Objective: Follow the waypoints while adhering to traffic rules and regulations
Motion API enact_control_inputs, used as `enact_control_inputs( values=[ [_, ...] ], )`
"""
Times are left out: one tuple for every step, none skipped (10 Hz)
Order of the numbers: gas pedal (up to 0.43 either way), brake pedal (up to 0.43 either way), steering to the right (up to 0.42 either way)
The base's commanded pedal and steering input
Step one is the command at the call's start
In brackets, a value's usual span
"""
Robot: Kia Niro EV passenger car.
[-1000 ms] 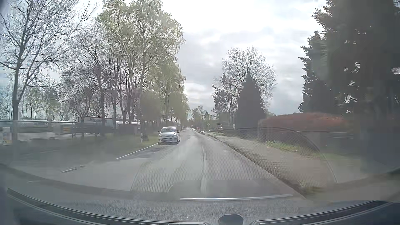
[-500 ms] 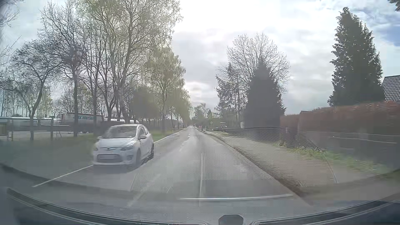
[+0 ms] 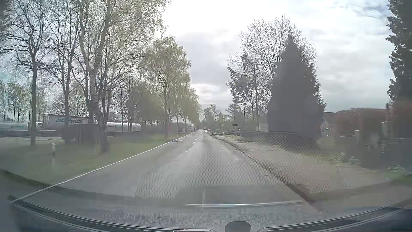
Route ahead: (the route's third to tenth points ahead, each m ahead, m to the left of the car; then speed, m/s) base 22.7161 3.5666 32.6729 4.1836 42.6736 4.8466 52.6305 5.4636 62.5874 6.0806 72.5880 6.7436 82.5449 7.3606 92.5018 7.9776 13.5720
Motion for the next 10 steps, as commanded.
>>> enact_control_inputs(
  values=[
    [0.169,0.000,-0.015],
    [0.169,0.000,-0.014],
    [0.169,0.000,-0.015],
    [0.169,0.006,-0.015],
    [0.169,0.000,-0.015],
    [0.169,0.006,-0.015],
    [0.169,0.000,-0.015],
    [0.169,0.000,-0.015],
    [0.169,0.006,-0.015],
    [0.169,0.000,-0.015]
  ],
)
